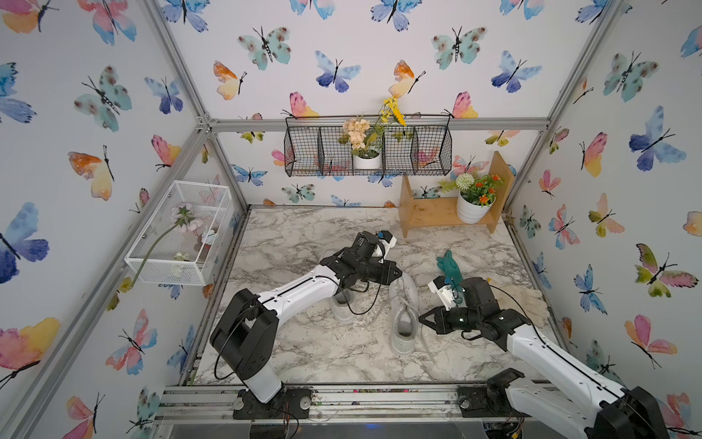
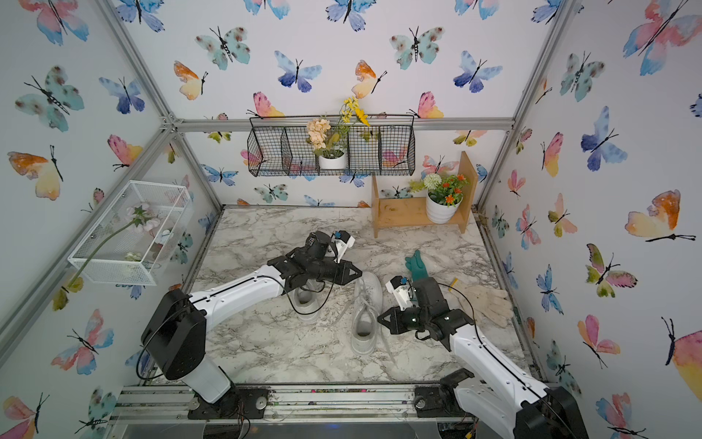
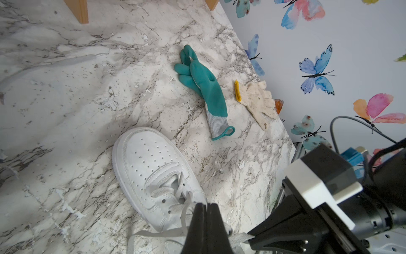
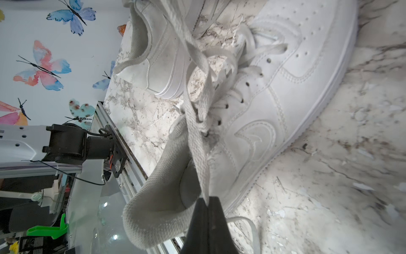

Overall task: Tie the shoes
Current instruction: Wrap the shoelace around the shoelace.

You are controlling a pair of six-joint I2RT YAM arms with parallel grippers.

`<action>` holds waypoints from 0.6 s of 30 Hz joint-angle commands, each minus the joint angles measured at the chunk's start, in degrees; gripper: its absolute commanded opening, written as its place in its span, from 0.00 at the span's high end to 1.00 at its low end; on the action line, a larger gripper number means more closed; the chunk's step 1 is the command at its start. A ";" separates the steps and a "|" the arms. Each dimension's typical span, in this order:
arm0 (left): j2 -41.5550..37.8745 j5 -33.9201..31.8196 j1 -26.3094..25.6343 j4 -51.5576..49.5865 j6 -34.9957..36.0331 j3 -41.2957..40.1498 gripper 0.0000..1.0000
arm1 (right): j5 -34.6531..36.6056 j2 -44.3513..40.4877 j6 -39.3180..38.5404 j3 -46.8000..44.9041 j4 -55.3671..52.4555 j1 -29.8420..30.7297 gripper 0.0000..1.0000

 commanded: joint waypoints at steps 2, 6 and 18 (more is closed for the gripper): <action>-3.82 -2.70 0.46 -0.53 0.89 -1.64 1.00 | 7.25 -3.83 5.70 0.52 -0.02 0.02 0.98; -5.27 -2.49 0.47 -0.07 1.76 -3.45 1.00 | 12.11 -3.93 7.45 2.16 -1.66 -0.24 0.98; -10.52 -4.45 0.39 0.76 2.50 -8.63 1.00 | 13.38 0.10 6.29 7.58 -4.83 -9.97 0.98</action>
